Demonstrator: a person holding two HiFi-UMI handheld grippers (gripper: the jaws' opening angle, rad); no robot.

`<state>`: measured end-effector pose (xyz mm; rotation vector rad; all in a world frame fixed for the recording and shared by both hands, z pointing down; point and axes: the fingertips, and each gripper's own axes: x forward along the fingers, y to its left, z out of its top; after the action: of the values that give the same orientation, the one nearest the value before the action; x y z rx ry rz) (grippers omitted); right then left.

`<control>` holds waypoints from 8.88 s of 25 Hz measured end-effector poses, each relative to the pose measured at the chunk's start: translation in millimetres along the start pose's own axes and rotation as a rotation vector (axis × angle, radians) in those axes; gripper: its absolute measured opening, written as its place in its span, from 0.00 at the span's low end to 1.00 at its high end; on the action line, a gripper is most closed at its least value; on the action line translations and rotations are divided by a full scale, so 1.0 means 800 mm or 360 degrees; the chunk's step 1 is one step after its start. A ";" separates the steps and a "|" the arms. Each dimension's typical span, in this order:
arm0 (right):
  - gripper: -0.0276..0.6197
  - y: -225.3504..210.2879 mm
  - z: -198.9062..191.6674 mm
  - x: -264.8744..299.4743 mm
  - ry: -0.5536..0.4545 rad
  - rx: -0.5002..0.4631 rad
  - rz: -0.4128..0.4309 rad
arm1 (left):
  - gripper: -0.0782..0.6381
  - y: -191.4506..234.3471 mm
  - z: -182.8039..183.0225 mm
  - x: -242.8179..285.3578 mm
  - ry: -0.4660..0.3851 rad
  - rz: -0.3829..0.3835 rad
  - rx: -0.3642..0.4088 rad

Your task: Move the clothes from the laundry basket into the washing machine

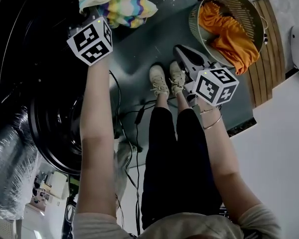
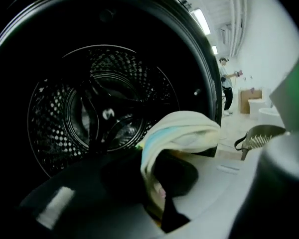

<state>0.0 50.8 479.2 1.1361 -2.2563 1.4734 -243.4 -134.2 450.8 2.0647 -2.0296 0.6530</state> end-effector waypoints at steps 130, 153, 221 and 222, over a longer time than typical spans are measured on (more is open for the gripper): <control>0.06 0.013 -0.008 0.039 0.0031 -0.0015 0.0118 | 0.14 0.002 -0.052 0.119 0.0286 0.0013 0.0048; 0.06 -0.093 0.062 -0.090 -0.0001 -0.0356 -0.0247 | 0.36 -0.193 -0.006 -0.064 0.0109 -0.0599 -0.0313; 0.37 0.058 0.113 -0.126 -0.0295 -0.0709 0.0034 | 0.18 -0.245 0.084 -0.197 0.0197 -0.1002 -0.0348; 0.41 0.044 0.101 -0.118 -0.0230 -0.0737 -0.0017 | 0.18 -0.233 0.087 -0.194 0.0192 -0.0966 -0.0358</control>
<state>57.1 34.7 364.4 1.1253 -2.4974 0.8143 -43.7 -12.2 356.5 2.2604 -1.2360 0.3983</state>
